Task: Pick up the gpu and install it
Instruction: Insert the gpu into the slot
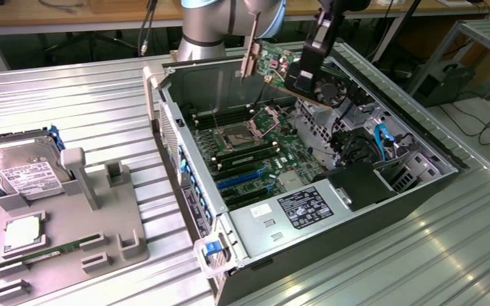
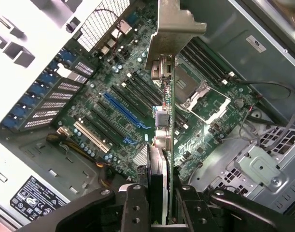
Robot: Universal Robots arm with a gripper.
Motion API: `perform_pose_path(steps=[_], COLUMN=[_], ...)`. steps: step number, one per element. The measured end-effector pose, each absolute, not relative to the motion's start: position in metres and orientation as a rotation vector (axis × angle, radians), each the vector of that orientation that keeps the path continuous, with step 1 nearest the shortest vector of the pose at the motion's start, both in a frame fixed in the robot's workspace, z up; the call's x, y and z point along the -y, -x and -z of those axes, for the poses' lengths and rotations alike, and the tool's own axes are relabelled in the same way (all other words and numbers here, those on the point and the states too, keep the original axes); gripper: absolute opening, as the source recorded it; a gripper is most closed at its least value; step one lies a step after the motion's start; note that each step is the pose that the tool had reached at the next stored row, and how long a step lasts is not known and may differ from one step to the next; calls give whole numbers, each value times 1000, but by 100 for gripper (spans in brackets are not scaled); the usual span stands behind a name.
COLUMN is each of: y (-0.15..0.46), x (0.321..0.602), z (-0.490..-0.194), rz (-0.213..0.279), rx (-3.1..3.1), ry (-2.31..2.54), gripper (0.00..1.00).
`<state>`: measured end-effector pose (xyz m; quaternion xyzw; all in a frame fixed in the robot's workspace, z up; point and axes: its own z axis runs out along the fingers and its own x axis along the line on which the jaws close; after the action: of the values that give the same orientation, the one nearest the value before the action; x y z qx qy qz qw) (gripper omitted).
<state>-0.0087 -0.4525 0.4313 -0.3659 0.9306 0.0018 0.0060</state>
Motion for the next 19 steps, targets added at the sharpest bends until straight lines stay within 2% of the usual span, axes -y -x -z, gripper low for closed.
perform_pose_path(steps=[19], y=[9], x=[452], z=[-431], rz=[-8], rx=[-2734], ry=[1524], gripper=[27])
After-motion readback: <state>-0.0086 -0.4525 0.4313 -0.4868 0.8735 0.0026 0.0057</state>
